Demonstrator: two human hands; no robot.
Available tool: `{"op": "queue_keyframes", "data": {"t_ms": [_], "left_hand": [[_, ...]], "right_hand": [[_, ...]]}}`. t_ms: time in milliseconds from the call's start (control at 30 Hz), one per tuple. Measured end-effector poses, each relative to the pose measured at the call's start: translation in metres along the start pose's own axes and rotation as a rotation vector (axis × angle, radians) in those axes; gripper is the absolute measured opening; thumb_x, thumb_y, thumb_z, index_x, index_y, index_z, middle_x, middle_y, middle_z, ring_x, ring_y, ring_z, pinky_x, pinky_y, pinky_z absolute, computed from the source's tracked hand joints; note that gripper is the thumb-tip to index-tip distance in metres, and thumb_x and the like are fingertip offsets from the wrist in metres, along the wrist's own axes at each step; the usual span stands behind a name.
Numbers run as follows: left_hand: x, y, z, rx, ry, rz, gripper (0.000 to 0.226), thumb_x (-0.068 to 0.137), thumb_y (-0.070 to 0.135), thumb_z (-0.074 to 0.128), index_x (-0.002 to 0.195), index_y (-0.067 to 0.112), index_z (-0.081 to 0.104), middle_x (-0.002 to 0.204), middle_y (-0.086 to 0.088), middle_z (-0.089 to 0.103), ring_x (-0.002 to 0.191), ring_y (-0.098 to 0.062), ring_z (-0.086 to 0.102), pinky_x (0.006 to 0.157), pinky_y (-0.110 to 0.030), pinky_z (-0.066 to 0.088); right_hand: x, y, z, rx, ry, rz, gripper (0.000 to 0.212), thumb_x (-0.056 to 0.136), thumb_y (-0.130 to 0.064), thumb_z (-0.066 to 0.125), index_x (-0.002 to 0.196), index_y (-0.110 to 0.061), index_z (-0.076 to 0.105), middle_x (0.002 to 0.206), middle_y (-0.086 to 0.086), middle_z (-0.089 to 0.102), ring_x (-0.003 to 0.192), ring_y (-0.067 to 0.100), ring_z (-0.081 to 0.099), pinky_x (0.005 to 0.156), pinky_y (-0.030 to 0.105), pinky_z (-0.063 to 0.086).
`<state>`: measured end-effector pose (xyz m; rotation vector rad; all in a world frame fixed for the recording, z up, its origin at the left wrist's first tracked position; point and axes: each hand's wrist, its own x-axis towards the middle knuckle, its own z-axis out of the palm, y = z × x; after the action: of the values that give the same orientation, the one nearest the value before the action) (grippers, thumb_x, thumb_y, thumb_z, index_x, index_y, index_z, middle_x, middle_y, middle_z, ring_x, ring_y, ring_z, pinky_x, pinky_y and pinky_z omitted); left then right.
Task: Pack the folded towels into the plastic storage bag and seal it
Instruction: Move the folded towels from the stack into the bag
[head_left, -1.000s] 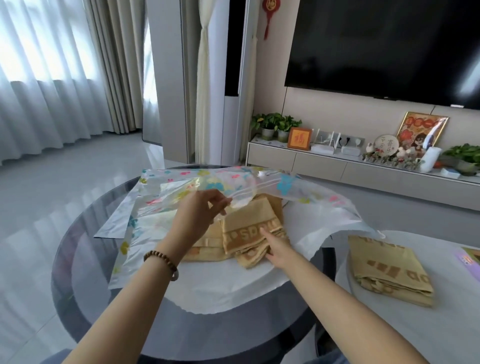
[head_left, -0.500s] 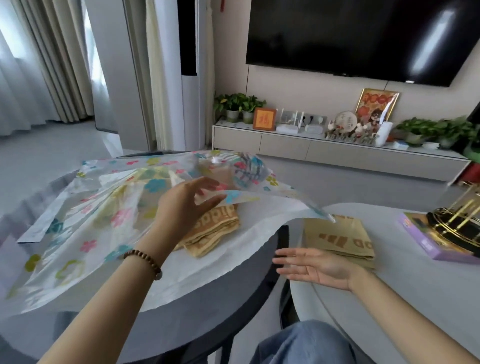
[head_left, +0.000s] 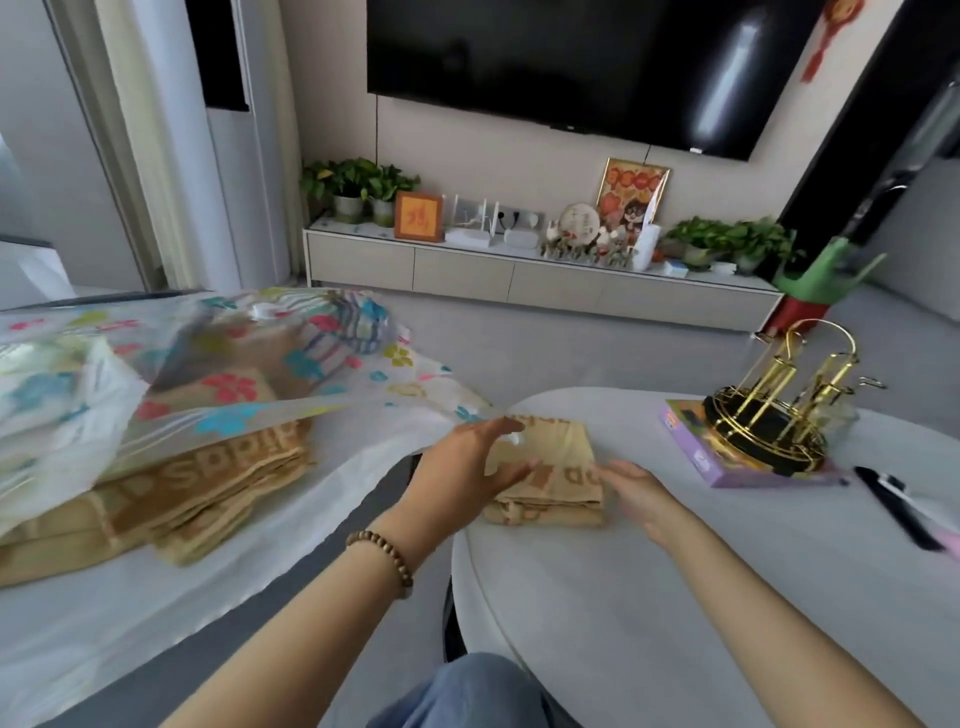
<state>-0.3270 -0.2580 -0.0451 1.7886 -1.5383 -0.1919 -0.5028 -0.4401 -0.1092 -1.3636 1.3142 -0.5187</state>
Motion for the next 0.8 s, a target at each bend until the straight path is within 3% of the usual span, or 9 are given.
{"op": "queue_keyframes", "data": {"t_ms": [67,133,267,333,400,467,600,700,800], "left_hand": [[0.006,-0.004,0.013,-0.003,-0.009,-0.008,0.052,0.083,0.049,0.061,0.129,0.026,0.051,0.125,0.002,0.062,0.112,-0.014,0.056,0.089,-0.030,0.046],[0.010,-0.009,0.020,-0.007,-0.011,-0.017,0.056,0.082,0.049,0.063,0.131,0.027,0.048,0.126,0.002,0.060,0.111,-0.014,0.056,0.088,-0.031,0.047],[0.015,-0.018,0.026,-0.062,-0.002,-0.039,0.062,0.078,0.050,0.066,0.132,0.030,0.045,0.128,0.009,0.058,0.106,-0.009,0.057,0.085,-0.028,0.048],[0.016,-0.020,0.027,-0.083,0.001,-0.034,0.065,0.076,0.052,0.068,0.132,0.031,0.044,0.129,0.012,0.056,0.105,-0.006,0.056,0.086,-0.026,0.048],[0.016,-0.021,0.028,-0.097,0.003,-0.024,0.067,0.074,0.051,0.069,0.133,0.031,0.043,0.130,0.012,0.055,0.105,-0.005,0.055,0.087,-0.024,0.048],[0.014,-0.022,0.025,-0.098,0.014,-0.013,0.067,0.074,0.051,0.069,0.133,0.032,0.042,0.131,0.012,0.054,0.107,-0.005,0.053,0.088,-0.023,0.047],[0.007,-0.020,0.008,-0.093,0.076,0.008,0.066,0.075,0.047,0.070,0.132,0.029,0.043,0.128,0.008,0.056,0.108,-0.008,0.053,0.089,-0.033,0.050],[-0.003,-0.018,-0.018,-0.065,0.104,0.027,0.065,0.076,0.045,0.070,0.133,0.028,0.043,0.129,0.008,0.056,0.108,-0.008,0.054,0.090,-0.032,0.050],[-0.026,-0.019,-0.052,-0.024,0.173,0.042,0.058,0.078,0.039,0.071,0.130,0.031,0.048,0.125,0.012,0.058,0.102,-0.006,0.056,0.085,-0.028,0.051]], "right_hand": [[0.018,0.000,0.005,-0.008,-0.044,0.057,0.041,0.089,-0.026,0.064,0.122,-0.006,0.052,0.119,0.015,0.063,0.101,0.022,0.058,0.082,0.026,0.043],[0.029,-0.005,0.010,0.013,-0.044,0.076,0.027,0.087,-0.025,0.066,0.106,-0.008,0.059,0.091,0.009,0.066,0.076,0.019,0.060,0.058,0.020,0.046],[0.047,-0.018,0.017,0.001,0.037,0.107,0.028,0.079,-0.028,0.075,0.084,-0.004,0.060,0.075,0.009,0.058,0.068,0.024,0.057,0.053,0.026,0.042],[0.051,-0.023,0.020,0.029,0.026,0.138,0.030,0.078,-0.027,0.076,0.070,-0.007,0.055,0.064,0.006,0.052,0.055,0.020,0.055,0.041,0.020,0.043],[0.049,-0.029,0.022,0.045,-0.009,0.147,0.028,0.079,-0.025,0.076,0.069,-0.008,0.056,0.059,0.004,0.053,0.045,0.015,0.057,0.032,0.015,0.040],[0.044,-0.033,0.024,0.046,-0.089,0.138,0.023,0.081,-0.025,0.074,0.082,-0.005,0.061,0.064,0.004,0.062,0.045,0.012,0.062,0.035,0.016,0.043],[0.031,-0.043,0.025,0.083,-0.143,0.041,0.034,0.088,-0.018,0.065,0.117,-0.003,0.055,0.093,0.013,0.068,0.073,0.023,0.066,0.057,0.029,0.054],[0.008,-0.063,0.015,0.019,-0.080,-0.115,0.037,0.087,-0.019,0.067,0.119,-0.008,0.050,0.107,0.011,0.063,0.082,0.026,0.063,0.067,0.035,0.052],[-0.028,-0.089,-0.007,-0.051,-0.134,-0.263,0.032,0.086,-0.020,0.068,0.114,-0.018,0.053,0.105,0.004,0.068,0.086,0.026,0.067,0.077,0.041,0.056]]}}
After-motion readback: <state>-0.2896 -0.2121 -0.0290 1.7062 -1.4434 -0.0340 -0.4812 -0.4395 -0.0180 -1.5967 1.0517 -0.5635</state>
